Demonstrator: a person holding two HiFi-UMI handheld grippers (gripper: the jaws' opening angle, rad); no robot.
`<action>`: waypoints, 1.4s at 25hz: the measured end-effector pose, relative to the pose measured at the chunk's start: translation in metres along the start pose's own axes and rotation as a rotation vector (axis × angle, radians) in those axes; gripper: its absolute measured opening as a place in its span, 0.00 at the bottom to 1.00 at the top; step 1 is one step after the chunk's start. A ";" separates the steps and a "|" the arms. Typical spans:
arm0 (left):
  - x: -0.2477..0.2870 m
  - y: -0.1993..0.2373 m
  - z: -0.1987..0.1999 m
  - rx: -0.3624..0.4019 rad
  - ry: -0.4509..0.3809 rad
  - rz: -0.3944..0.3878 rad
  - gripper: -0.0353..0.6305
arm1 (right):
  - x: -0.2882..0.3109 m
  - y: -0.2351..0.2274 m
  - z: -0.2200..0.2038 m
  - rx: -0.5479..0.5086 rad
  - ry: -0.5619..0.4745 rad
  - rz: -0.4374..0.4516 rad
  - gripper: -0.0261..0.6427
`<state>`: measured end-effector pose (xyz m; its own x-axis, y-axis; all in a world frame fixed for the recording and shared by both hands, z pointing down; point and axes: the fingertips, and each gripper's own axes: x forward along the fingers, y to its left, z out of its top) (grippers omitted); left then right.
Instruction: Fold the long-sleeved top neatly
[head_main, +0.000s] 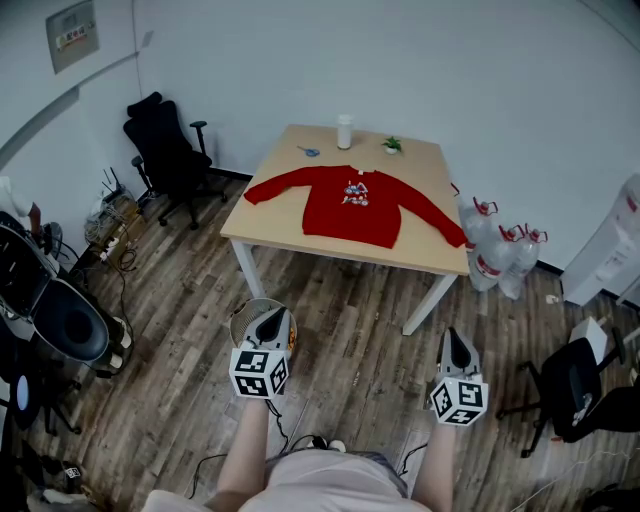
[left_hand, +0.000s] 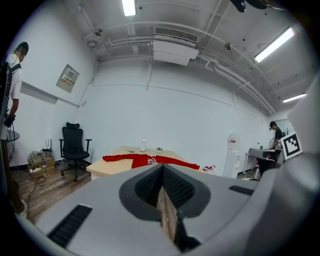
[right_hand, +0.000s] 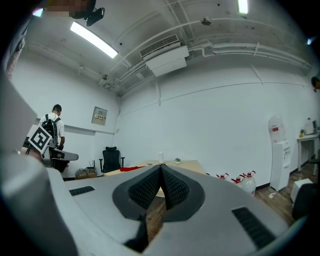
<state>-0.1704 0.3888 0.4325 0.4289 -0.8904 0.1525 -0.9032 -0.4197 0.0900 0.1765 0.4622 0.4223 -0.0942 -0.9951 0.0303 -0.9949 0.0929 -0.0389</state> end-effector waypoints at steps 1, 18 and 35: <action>0.000 0.000 0.000 -0.003 0.000 -0.003 0.06 | 0.000 0.001 0.000 0.001 0.001 0.002 0.05; -0.006 -0.009 0.009 -0.057 -0.089 -0.119 0.42 | 0.000 0.024 0.000 0.103 -0.044 0.106 0.41; 0.003 -0.002 0.001 -0.044 -0.083 -0.160 0.70 | 0.006 0.039 -0.010 0.124 -0.031 0.078 0.76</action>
<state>-0.1669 0.3868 0.4319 0.5622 -0.8254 0.0515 -0.8214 -0.5502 0.1503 0.1363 0.4603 0.4307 -0.1675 -0.9858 -0.0086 -0.9725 0.1667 -0.1629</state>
